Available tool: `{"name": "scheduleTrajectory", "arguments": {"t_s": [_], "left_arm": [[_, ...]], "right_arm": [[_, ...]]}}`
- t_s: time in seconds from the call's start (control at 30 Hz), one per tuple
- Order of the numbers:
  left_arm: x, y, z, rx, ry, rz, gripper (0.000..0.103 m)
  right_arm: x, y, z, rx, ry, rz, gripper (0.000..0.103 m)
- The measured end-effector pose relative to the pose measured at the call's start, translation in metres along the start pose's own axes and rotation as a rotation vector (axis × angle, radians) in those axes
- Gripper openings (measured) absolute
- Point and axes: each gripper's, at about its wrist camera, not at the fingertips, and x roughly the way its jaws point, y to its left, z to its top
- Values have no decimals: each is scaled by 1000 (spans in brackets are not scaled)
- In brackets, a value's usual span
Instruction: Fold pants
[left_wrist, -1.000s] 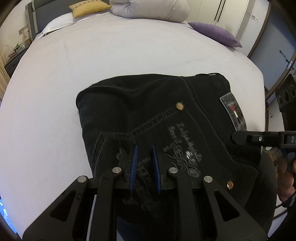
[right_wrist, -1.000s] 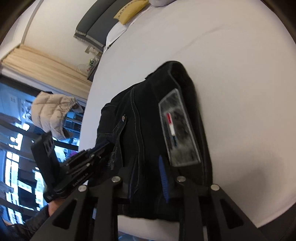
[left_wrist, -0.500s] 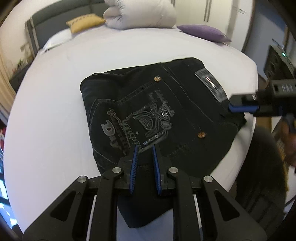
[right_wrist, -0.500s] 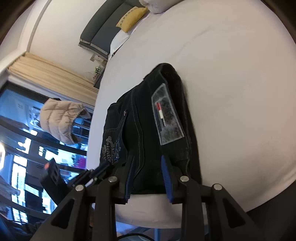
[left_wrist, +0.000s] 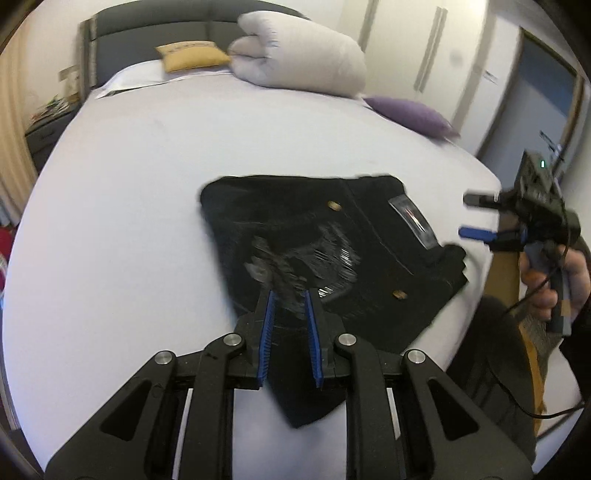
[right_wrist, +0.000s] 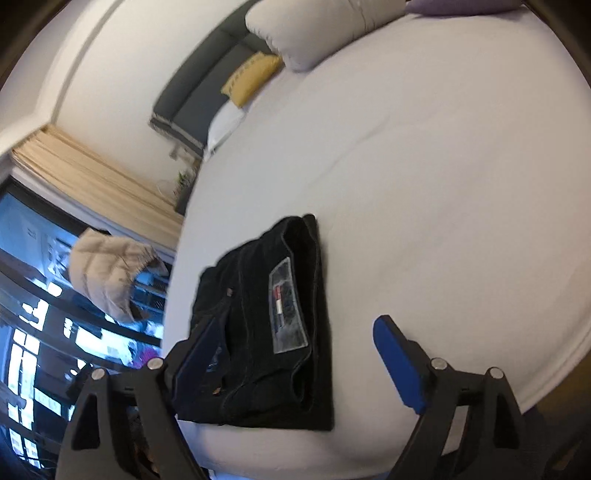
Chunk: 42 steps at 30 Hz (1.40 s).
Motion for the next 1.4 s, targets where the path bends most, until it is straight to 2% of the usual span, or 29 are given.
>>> {"name": "scheduleTrajectory", "arguments": {"t_s": [0.07, 0.17, 0.23, 0.37, 0.43, 0.63, 0.7, 0.73, 0.8, 0.83, 0.9, 1.0, 1.2, 1.3, 1.4], "left_arm": [[11, 14, 2, -54, 34, -2, 30], [26, 41, 3, -189, 74, -43, 55], [35, 55, 6, -262, 112, -86, 56], [63, 65, 16, -324, 201, -204, 56], [80, 70, 17, -374, 269, -239, 56], [104, 100, 24, -559, 328, -426, 56], [111, 104, 27, -563, 359, -463, 54], [114, 104, 29, -551, 378, -469, 52], [118, 101, 33, -510, 412, -450, 38], [119, 102, 34, -512, 417, -454, 36], [121, 107, 33, -551, 414, -474, 27], [121, 120, 26, -644, 392, -541, 21], [101, 124, 33, -665, 310, -613, 15], [85, 130, 40, -669, 241, -609, 15], [83, 137, 47, -644, 192, -559, 15]], "right_arm": [[15, 1, 6, -20, 42, -14, 82], [35, -7, 12, 25, 100, 7, 74], [45, -13, 16, 51, 125, 20, 69], [60, -13, 24, 54, 171, 56, 68], [69, -10, 28, 38, 201, 47, 64], [92, -5, 32, 28, 306, 96, 53], [96, -3, 32, 19, 326, 99, 47], [99, -3, 32, 20, 333, 97, 39], [100, -2, 31, 14, 334, 87, 33], [99, 0, 30, 0, 324, 78, 30], [95, 7, 27, -26, 305, 68, 26], [87, 13, 25, -13, 266, 89, 22], [74, 57, 36, -90, 226, 109, 20], [80, 90, 46, -142, 222, 126, 20], [105, 120, 58, -176, 223, 157, 20]]}}
